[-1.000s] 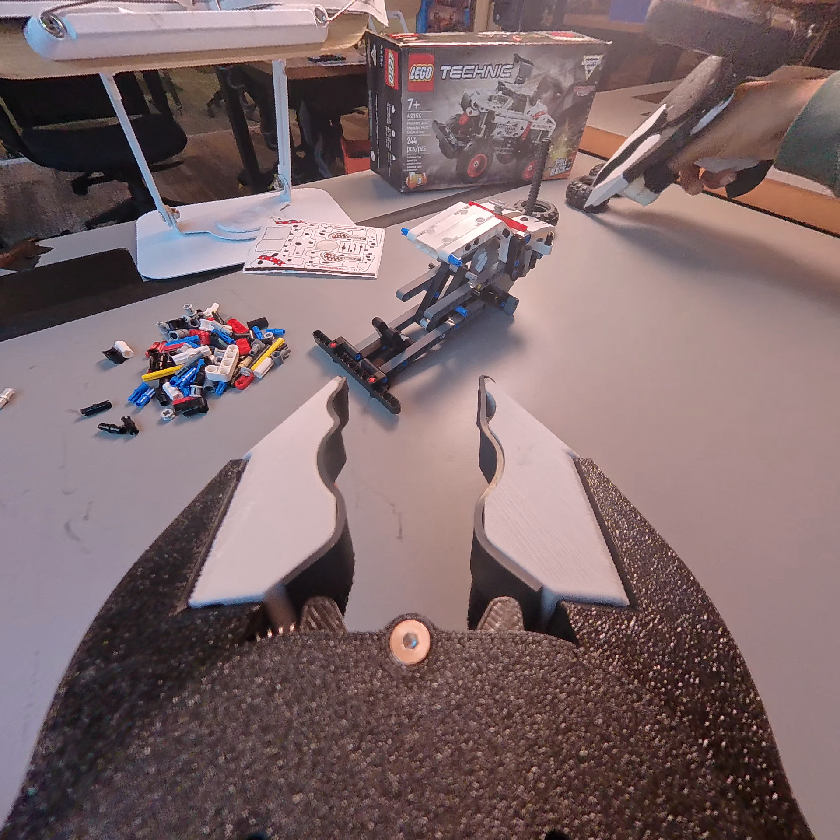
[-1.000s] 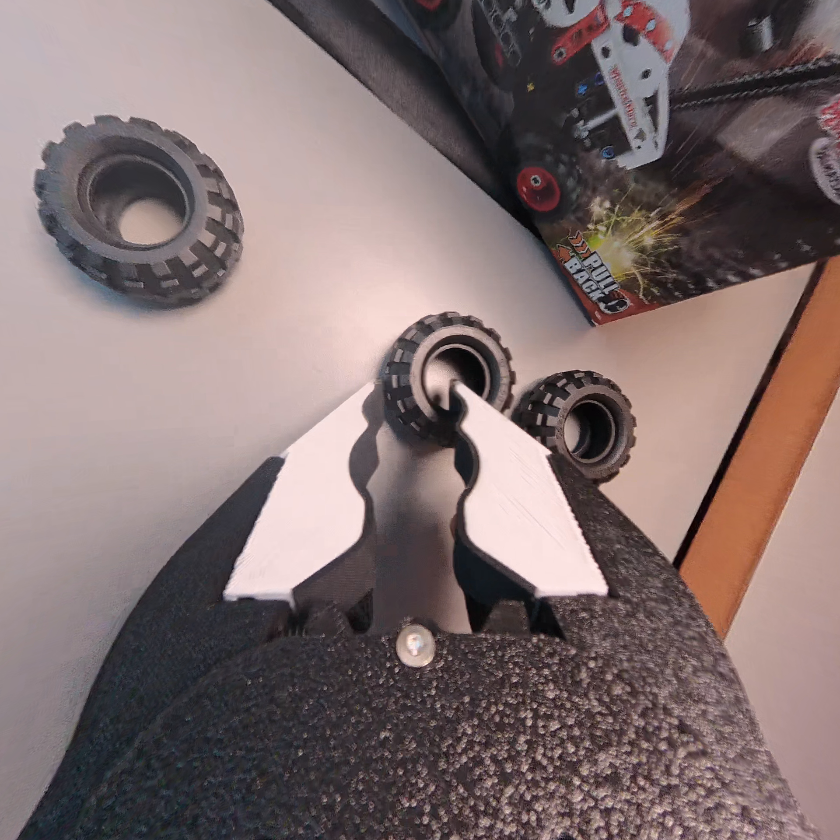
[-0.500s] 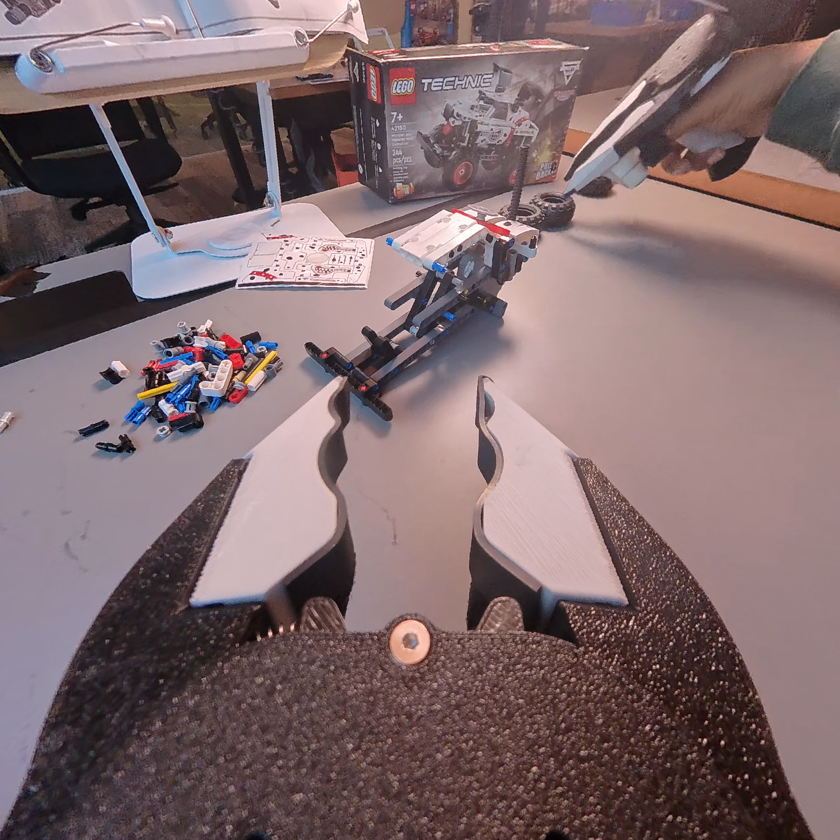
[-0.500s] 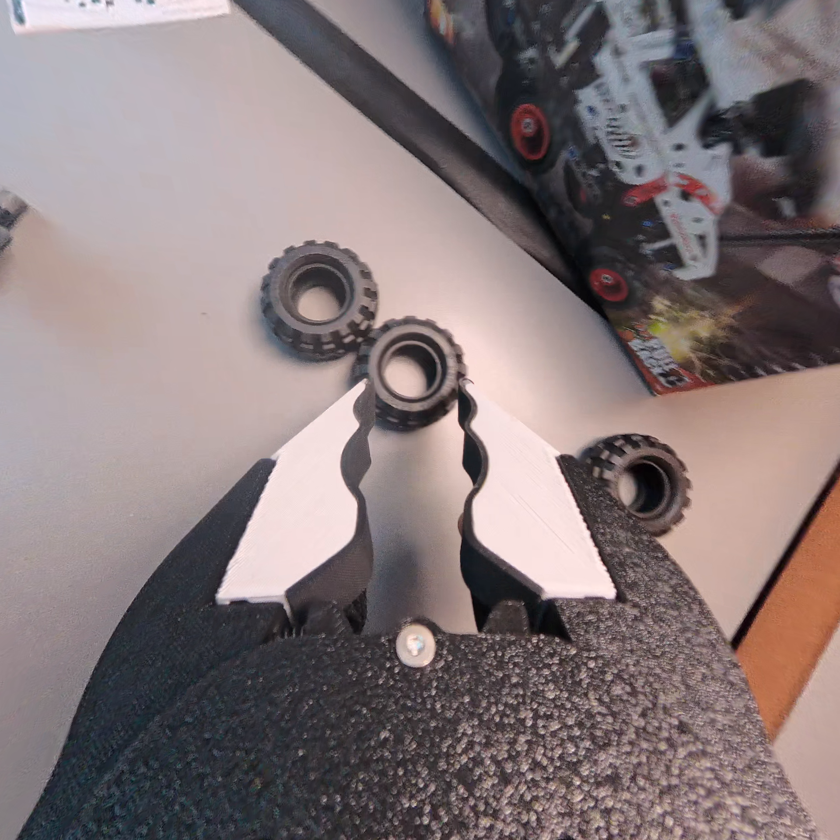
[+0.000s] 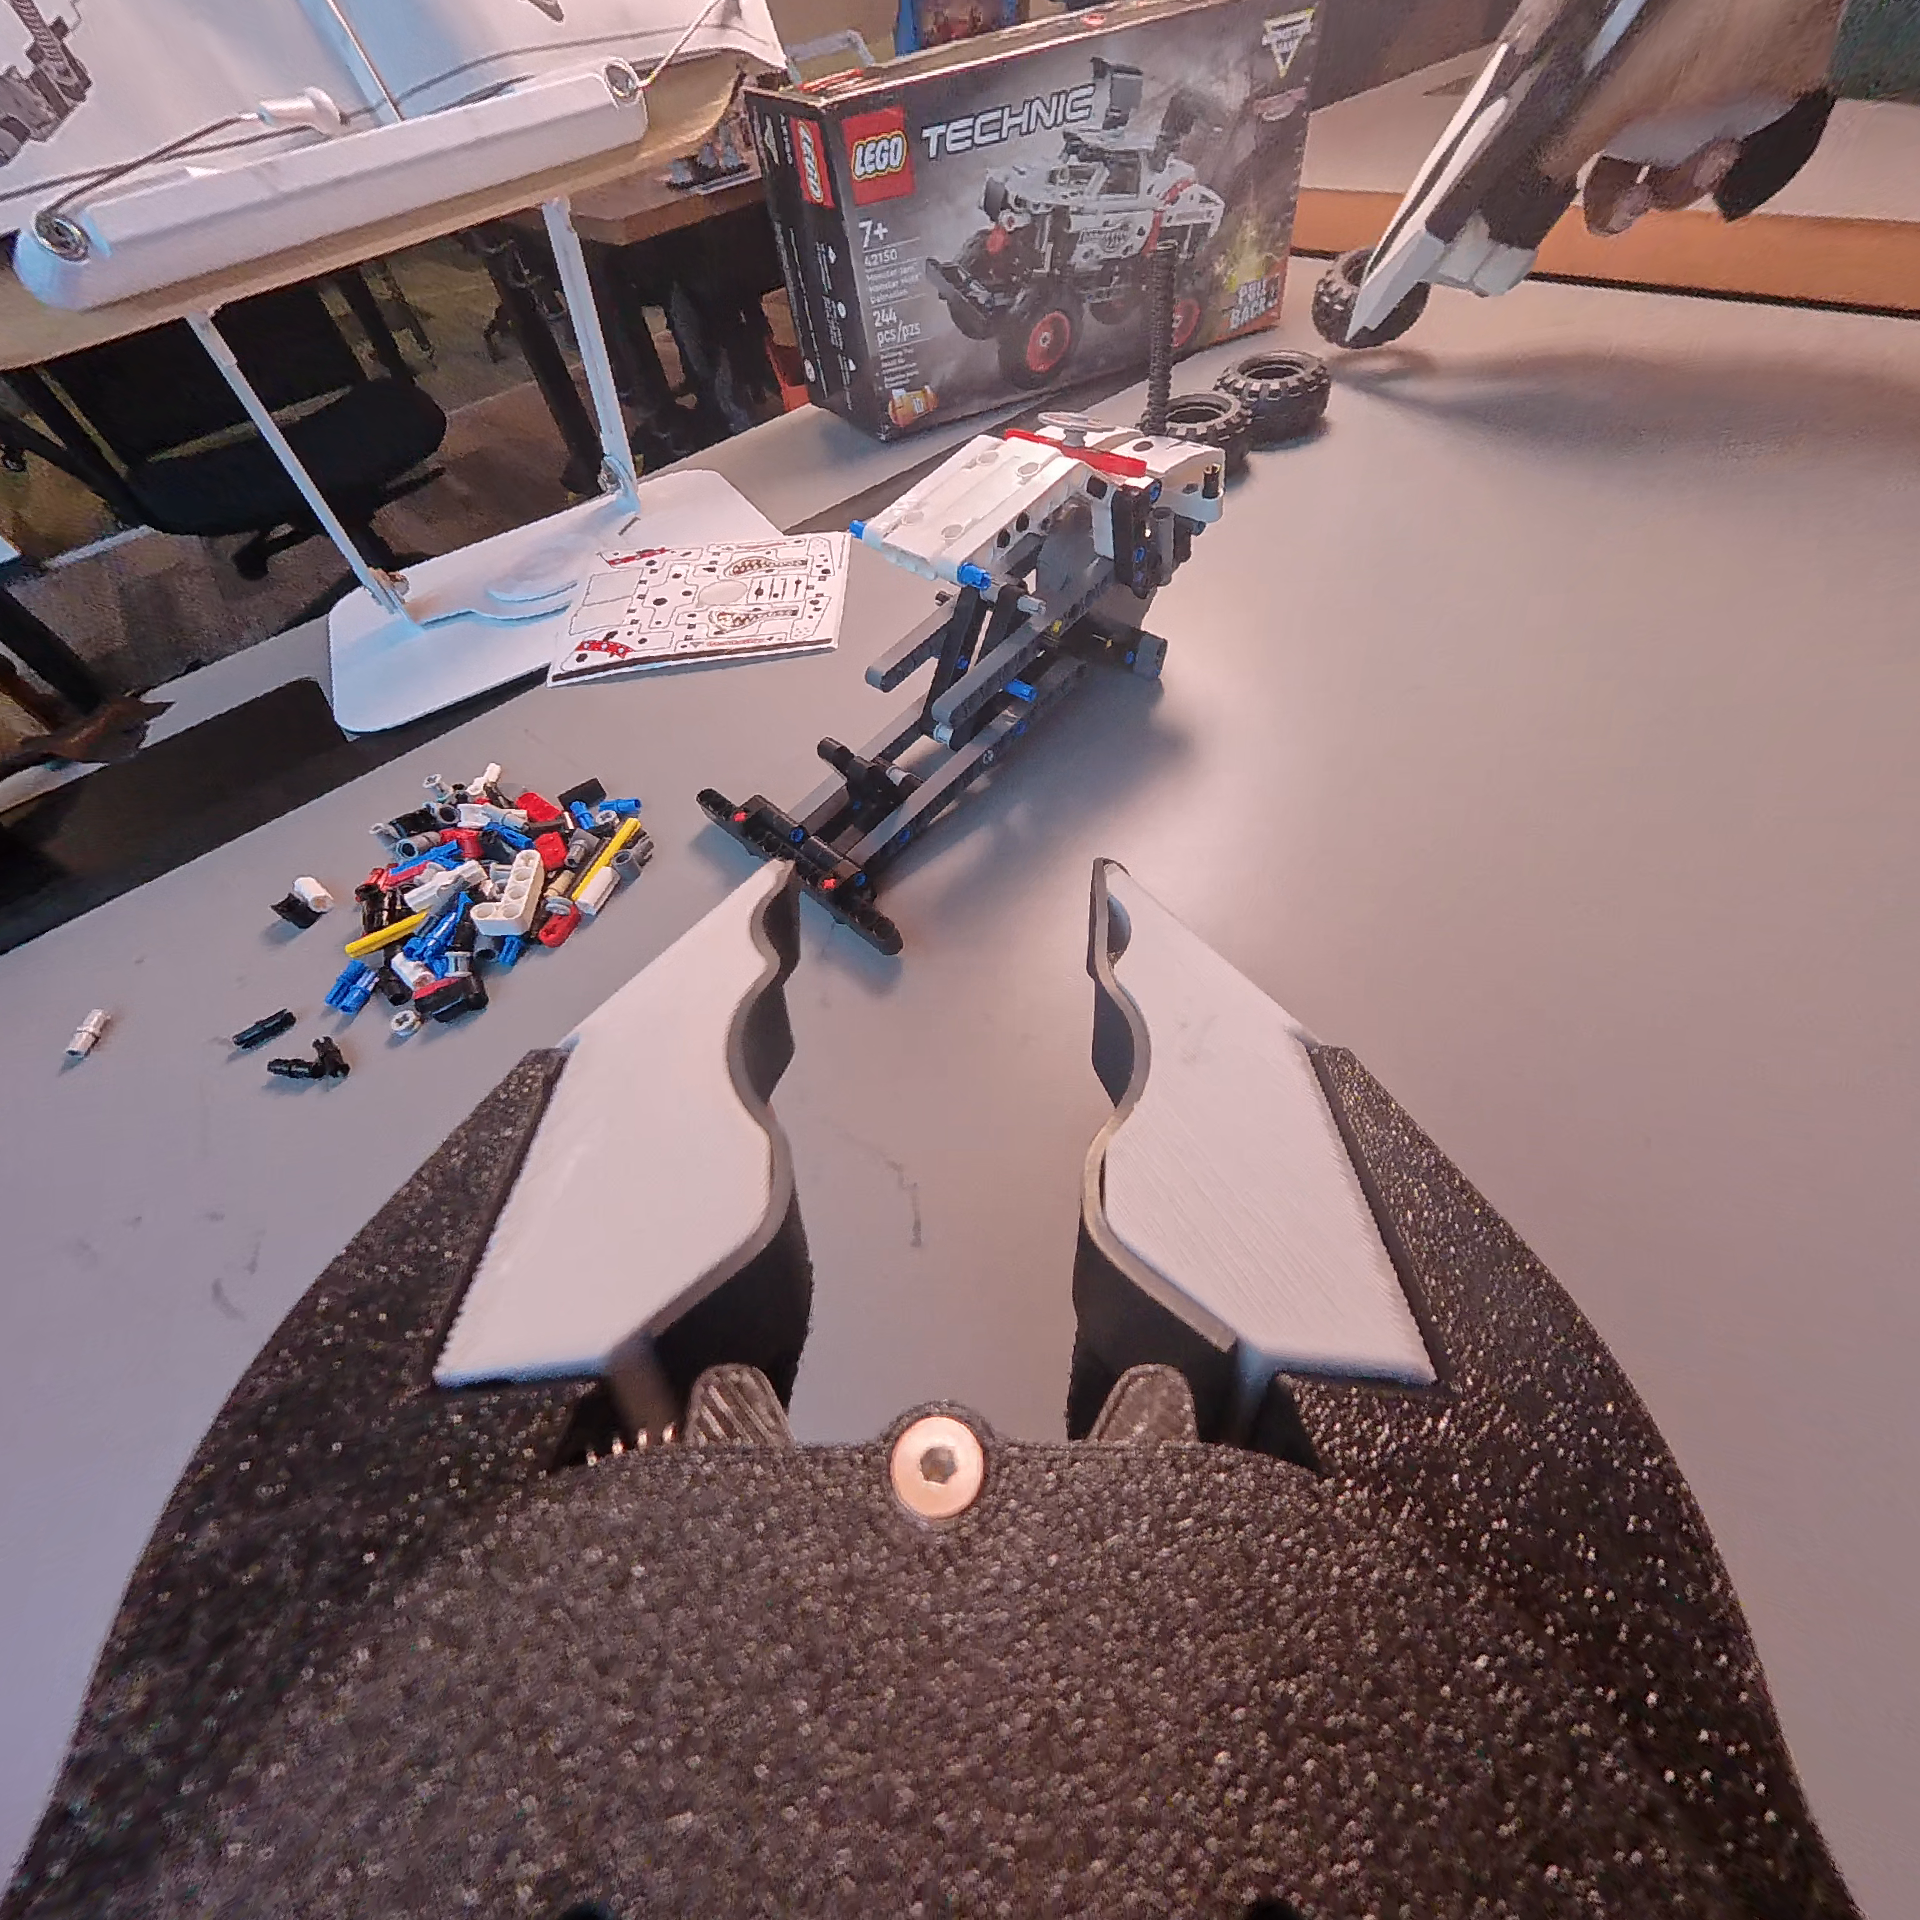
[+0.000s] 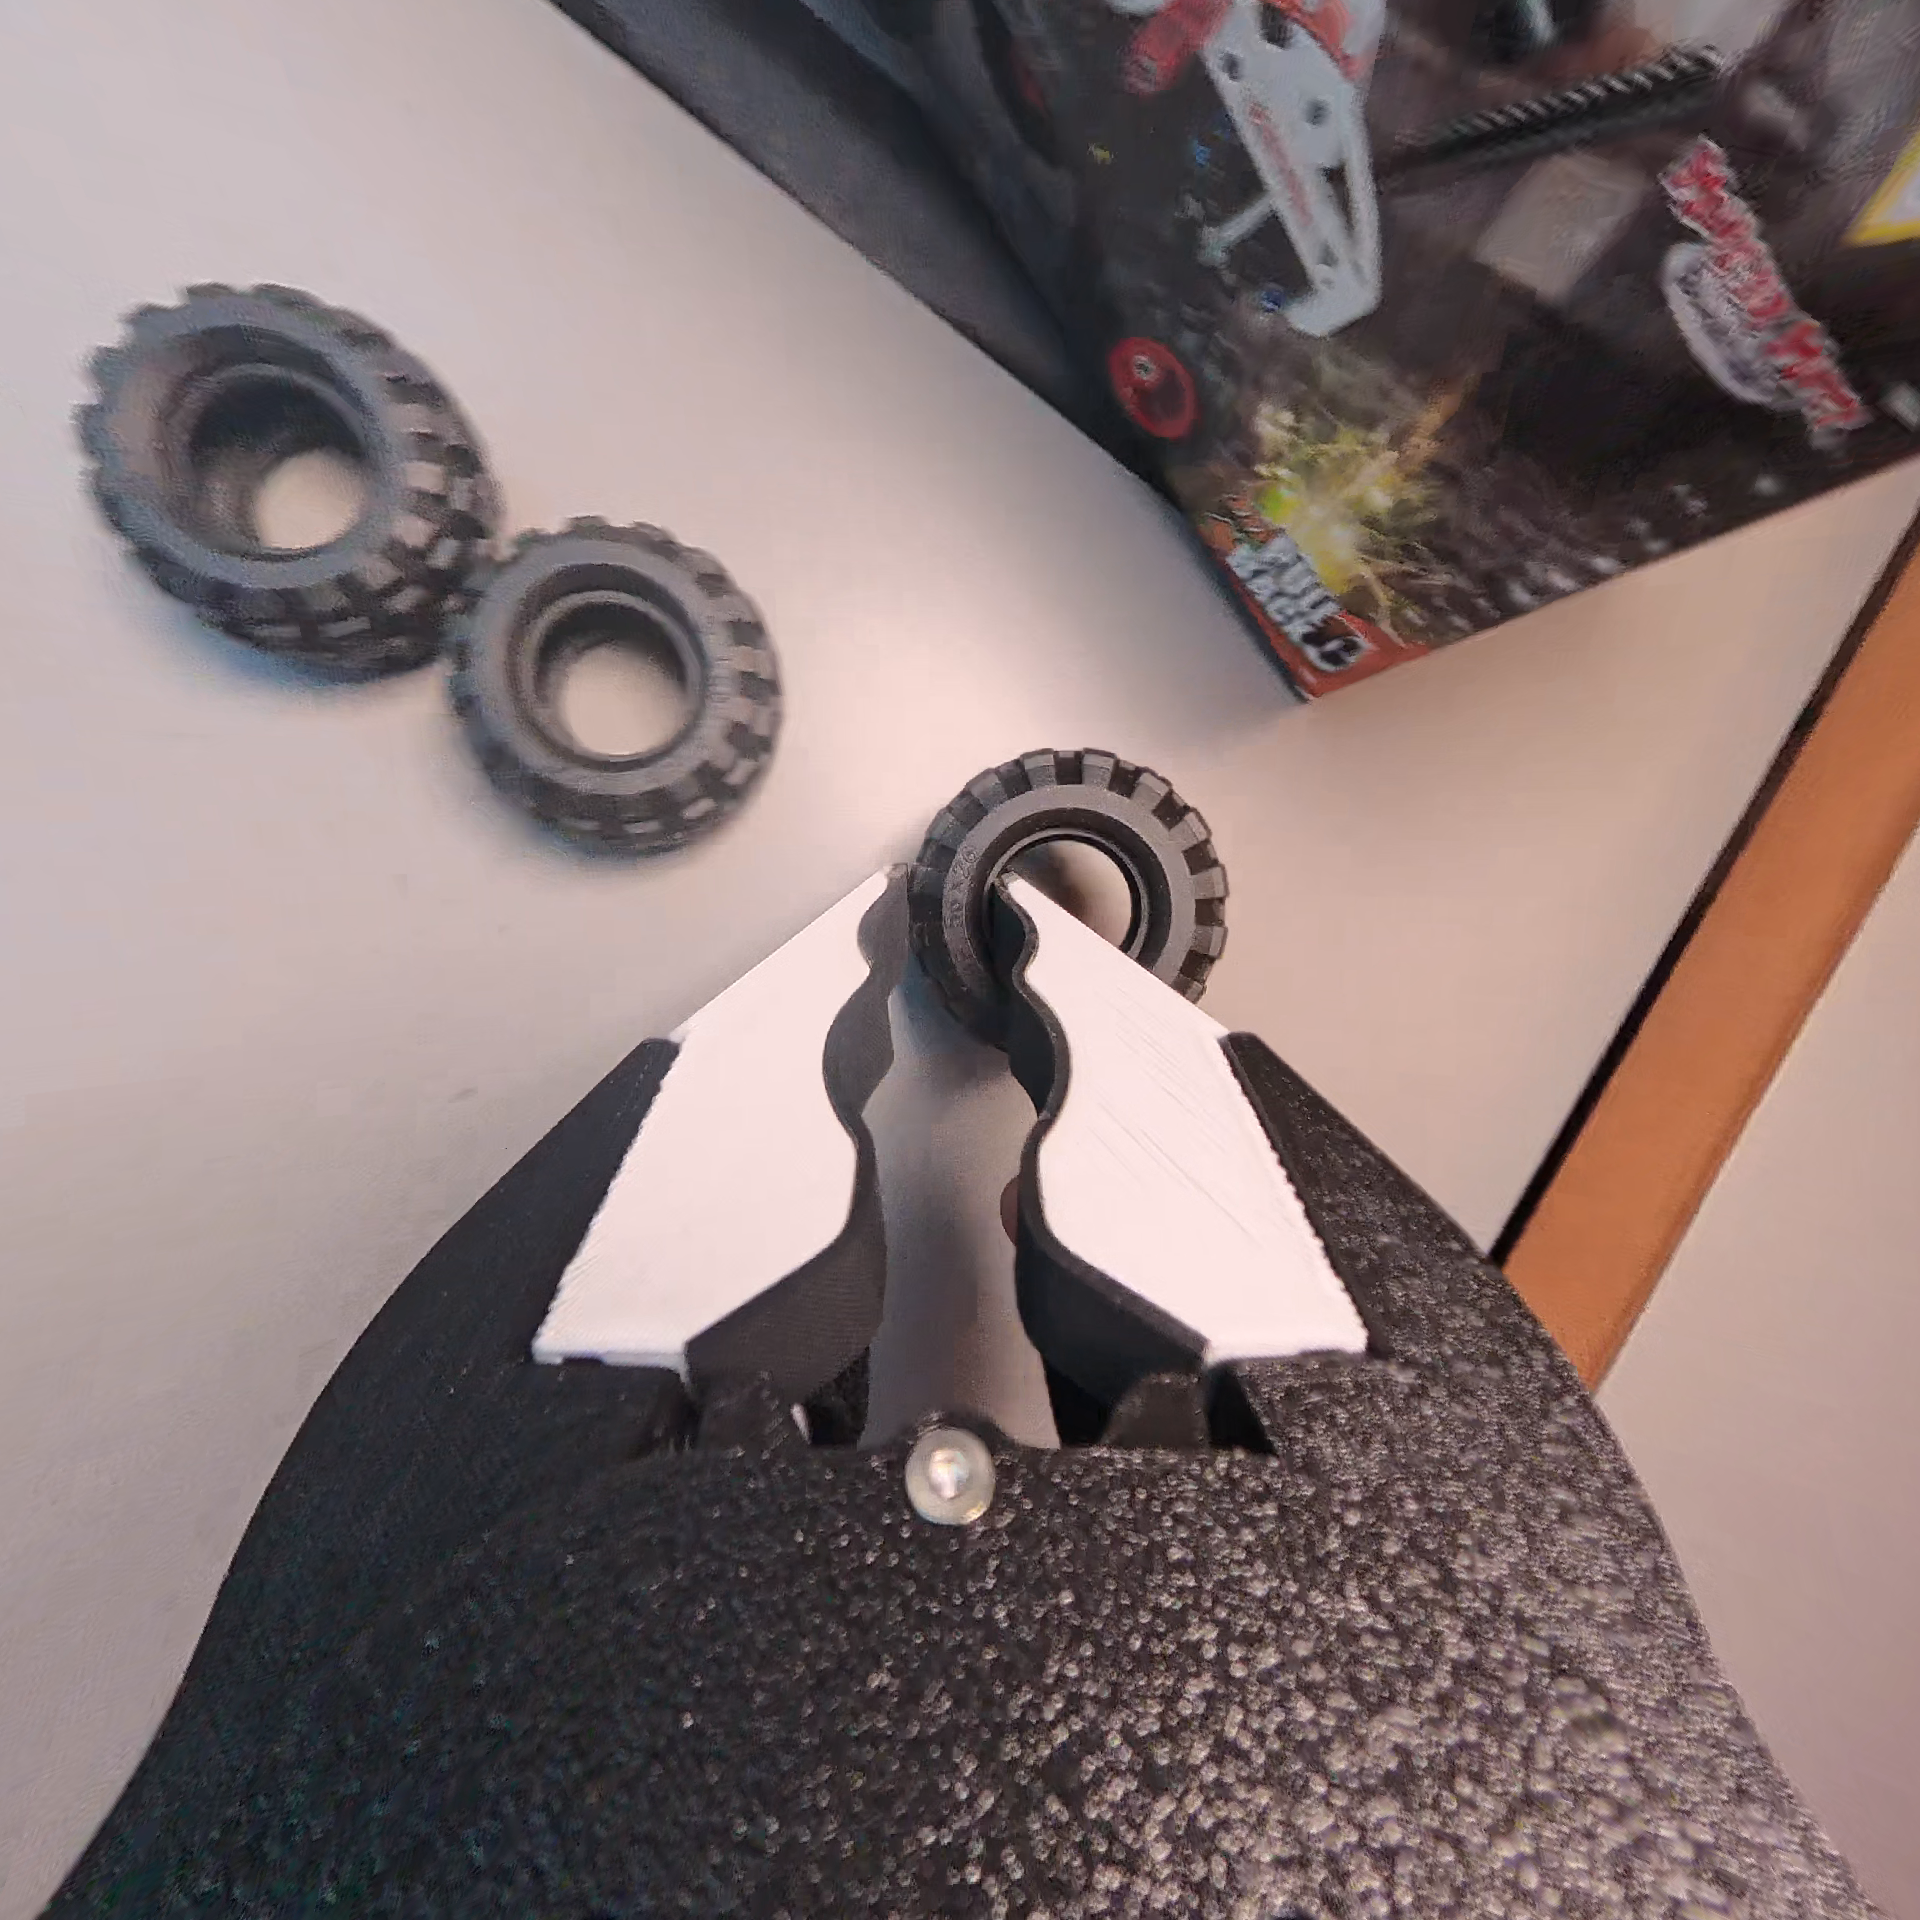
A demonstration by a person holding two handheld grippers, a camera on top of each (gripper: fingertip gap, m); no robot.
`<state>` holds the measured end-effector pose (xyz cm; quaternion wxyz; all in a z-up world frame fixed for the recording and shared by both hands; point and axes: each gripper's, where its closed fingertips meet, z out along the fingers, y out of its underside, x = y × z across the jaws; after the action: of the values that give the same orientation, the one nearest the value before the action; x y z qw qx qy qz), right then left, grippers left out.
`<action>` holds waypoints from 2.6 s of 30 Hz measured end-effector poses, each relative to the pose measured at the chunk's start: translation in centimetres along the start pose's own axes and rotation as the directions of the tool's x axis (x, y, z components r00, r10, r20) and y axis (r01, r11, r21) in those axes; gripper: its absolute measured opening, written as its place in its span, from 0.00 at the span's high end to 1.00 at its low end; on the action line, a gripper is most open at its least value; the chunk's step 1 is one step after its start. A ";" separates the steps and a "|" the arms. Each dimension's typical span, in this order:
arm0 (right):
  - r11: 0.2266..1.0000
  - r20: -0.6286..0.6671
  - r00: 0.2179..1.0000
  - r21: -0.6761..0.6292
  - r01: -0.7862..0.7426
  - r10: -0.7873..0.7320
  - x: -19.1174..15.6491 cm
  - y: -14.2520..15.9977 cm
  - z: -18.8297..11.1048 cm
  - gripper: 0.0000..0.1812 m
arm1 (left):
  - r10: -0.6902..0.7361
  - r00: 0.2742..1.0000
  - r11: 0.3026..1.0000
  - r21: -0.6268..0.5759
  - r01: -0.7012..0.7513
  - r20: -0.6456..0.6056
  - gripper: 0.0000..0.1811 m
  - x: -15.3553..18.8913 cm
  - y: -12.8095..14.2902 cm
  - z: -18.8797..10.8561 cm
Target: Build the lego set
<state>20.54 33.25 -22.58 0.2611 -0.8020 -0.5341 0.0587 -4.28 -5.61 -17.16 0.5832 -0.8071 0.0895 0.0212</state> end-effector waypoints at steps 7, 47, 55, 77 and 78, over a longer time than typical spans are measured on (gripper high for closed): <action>1.000 0.074 0.997 -0.012 -0.010 0.011 -2.6 0.5 0.9 0.90 | -0.004 1.000 1.000 0.010 0.004 -0.017 0.69 0.3 -0.2 0.0; 0.745 -0.068 0.857 0.532 -0.402 0.511 -12.4 4.1 -8.1 0.47 | -0.109 0.993 0.994 0.014 0.110 -0.040 0.67 0.2 -0.4 -0.2; 0.764 -0.101 0.868 0.532 -0.365 0.486 -12.6 4.0 -8.1 0.47 | -0.124 0.991 0.992 0.012 0.125 -0.042 0.63 -0.2 -0.6 -0.5; 0.856 -0.227 0.906 0.467 -0.221 0.358 -7.3 3.5 -7.2 0.66 | -0.121 0.987 0.992 0.023 0.123 -0.102 0.67 1.3 -1.2 -0.6; 0.873 -0.224 0.910 0.430 -0.229 0.349 -6.0 3.6 -6.3 0.64 | -0.122 0.987 0.992 0.021 0.125 -0.106 0.68 1.4 -1.1 -0.6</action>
<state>23.34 24.68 -20.04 0.4819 -0.8038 -0.3388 0.0834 -2.74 -5.99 -16.11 0.5891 -0.8029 0.0700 -0.0584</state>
